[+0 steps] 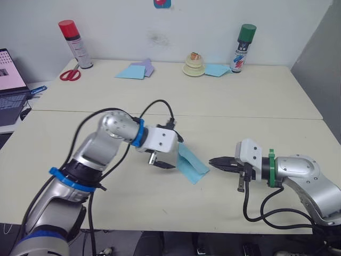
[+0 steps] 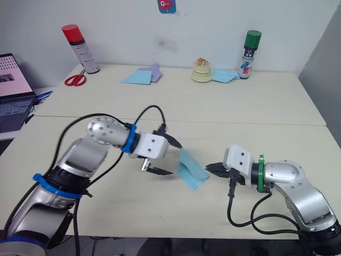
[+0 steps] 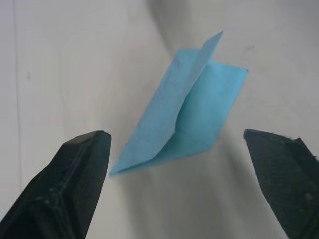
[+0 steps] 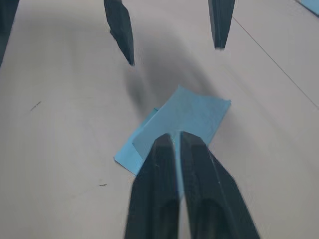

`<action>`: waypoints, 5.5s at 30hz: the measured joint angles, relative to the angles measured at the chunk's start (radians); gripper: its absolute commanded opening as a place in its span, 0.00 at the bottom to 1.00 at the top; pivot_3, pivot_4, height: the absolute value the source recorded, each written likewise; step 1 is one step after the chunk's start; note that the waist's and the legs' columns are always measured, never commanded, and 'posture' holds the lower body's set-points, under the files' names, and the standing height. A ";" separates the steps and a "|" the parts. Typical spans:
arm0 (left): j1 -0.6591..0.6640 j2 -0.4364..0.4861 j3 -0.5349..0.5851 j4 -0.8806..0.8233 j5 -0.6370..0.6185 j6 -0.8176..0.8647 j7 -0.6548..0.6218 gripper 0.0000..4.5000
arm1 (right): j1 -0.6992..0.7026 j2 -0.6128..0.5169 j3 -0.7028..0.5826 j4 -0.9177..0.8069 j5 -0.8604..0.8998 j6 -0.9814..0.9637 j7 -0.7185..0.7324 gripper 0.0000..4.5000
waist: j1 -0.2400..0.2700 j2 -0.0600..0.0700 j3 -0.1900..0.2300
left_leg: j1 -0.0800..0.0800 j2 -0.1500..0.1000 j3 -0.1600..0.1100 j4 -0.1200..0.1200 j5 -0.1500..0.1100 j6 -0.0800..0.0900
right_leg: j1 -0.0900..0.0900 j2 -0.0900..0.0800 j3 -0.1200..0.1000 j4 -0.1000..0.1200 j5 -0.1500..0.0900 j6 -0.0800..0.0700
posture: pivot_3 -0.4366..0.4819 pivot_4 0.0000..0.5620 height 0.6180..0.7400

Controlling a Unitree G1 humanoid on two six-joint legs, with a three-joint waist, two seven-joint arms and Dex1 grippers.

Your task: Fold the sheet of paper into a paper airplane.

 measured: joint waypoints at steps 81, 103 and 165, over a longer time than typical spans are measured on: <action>0.393 0.234 0.262 -0.269 -0.353 0.218 0.137 1.00 | -0.416 0.131 0.315 0.403 -0.206 -0.172 0.235 0.01 | 0.000 0.001 0.001 | 0.001 0.001 0.002 0.001 0.000 0.000 | -0.001 -0.001 0.001 0.003 0.002 -0.003 | 0.48 0.27 0.91; 0.175 -0.047 -0.021 0.077 -0.141 0.067 0.165 0.15 | -0.282 0.161 0.383 0.504 -0.298 -0.295 0.220 0.00 | 0.002 0.001 0.000 | 0.002 -0.001 0.002 0.012 0.000 0.000 | 0.001 0.001 0.001 0.011 0.002 -0.002 | 0.48 0.27 0.91; 0.071 -0.232 -0.080 0.466 0.030 -0.146 0.132 0.00 | 0.150 0.098 0.214 0.280 -0.405 -0.703 -0.072 0.68 | 0.001 0.000 -0.001 | 0.014 -0.001 0.001 0.010 0.000 0.000 | 0.015 0.000 0.001 0.004 0.002 0.001 | 0.48 0.27 0.91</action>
